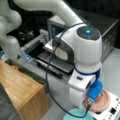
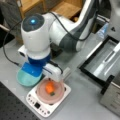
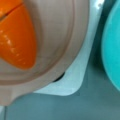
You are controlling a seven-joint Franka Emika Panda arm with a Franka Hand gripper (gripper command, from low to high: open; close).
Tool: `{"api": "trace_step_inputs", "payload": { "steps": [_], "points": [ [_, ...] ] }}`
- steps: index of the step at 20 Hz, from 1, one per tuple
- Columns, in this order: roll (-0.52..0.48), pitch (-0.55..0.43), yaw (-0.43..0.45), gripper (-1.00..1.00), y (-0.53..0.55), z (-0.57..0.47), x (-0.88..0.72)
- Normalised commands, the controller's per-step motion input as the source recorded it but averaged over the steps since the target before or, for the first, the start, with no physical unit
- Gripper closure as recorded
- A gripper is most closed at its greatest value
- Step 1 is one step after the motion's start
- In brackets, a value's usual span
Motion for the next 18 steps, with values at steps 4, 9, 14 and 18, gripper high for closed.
{"api": "trace_step_inputs", "payload": {
  "steps": [4, 9, 14, 18],
  "points": [
    [0.181, 0.088, 0.099, -1.0, -0.56, 0.12, 0.14],
    [0.244, 0.094, 0.105, -1.0, -0.54, 0.08, 0.26],
    [0.28, 0.126, 0.158, -1.0, -0.59, 0.06, 0.38],
    [0.382, 0.143, 0.008, -1.0, -0.48, 0.04, 0.42]
  ]
}}
